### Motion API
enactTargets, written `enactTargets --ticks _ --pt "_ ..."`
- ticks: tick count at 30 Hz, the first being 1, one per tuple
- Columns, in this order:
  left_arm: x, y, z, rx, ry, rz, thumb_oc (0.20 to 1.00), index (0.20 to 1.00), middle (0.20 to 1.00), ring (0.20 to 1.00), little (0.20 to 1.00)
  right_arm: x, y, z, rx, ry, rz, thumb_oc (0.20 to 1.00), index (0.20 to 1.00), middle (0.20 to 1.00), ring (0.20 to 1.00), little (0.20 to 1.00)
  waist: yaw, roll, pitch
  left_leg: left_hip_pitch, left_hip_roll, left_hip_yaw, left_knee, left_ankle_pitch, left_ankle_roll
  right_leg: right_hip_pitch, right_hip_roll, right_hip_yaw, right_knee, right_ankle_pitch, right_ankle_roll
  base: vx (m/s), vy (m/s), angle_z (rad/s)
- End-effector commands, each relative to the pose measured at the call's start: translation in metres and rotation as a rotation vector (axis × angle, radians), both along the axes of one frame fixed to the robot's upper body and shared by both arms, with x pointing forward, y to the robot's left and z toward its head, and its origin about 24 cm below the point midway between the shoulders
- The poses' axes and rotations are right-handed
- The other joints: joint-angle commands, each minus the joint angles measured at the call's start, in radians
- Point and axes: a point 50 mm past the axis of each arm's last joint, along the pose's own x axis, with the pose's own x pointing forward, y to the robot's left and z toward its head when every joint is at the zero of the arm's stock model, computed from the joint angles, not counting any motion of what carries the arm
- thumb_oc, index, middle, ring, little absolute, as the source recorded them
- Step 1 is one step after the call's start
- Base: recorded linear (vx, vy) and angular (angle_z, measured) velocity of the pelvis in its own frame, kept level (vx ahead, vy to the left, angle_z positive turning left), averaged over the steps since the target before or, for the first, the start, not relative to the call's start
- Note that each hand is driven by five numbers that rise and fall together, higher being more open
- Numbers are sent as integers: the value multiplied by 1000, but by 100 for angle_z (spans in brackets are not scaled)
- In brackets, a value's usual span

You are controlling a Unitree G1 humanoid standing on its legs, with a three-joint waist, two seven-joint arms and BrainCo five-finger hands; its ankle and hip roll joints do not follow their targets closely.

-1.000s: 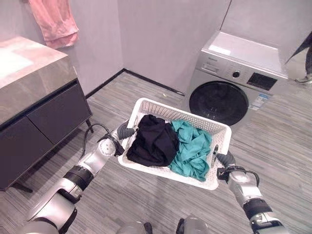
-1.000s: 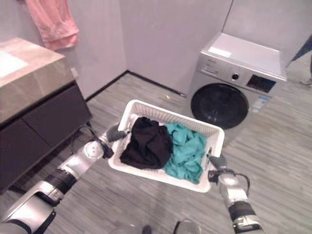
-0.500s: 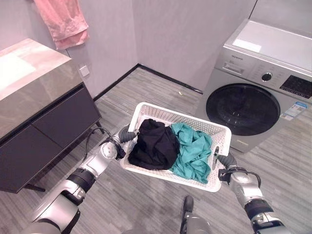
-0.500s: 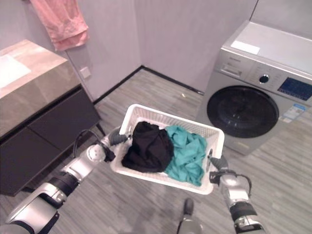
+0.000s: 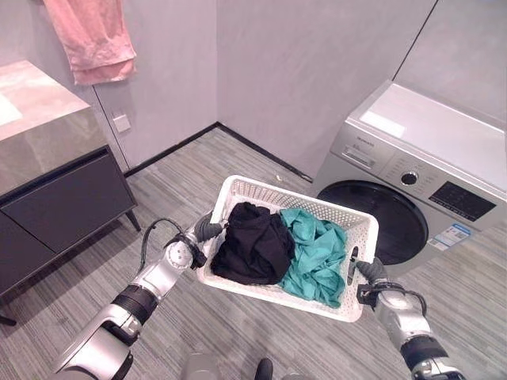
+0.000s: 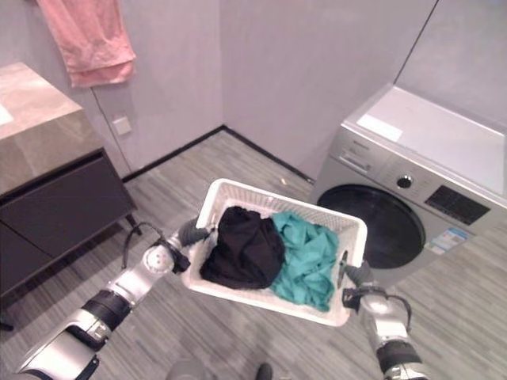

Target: Grab the laundry basket,head to the washer,open it,put in the laundry and shut it.

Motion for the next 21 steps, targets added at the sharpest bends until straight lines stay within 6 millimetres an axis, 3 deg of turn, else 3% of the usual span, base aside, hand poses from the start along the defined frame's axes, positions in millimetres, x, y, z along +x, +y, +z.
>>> enactTargets --ticks 1,3,9,21 --pt "27 31 45 14 -170 120 200 200 200 200 200 2 -51 43 -42 -203 -101 200 200 200 200 200 6 62 -56 61 0 33 -224 49 26 -13 0 5 100 -154 92 118 110 5" --pt "28 28 44 14 -169 112 200 200 200 200 200 -1 -53 41 -40 -204 -117 200 200 200 200 200 -4 68 -68 69 -23 1 -221 65 16 -8 -9 8 109 -158 87 92 87 -9" --pt "29 25 47 14 -175 91 200 200 200 200 200 -4 -57 39 -47 -198 -138 200 200 200 200 200 -18 77 -96 157 -18 37 -319 50 19 13 -23 12 98 -162 101 71 79 -3" --pt "26 30 45 4 -170 92 200 200 200 200 200 -22 -71 39 -95 -188 -168 200 200 200 200 200 -81 102 -116 275 -23 187 -439 26 52 -20 -45 127 50 -95 154 16 93 -39"
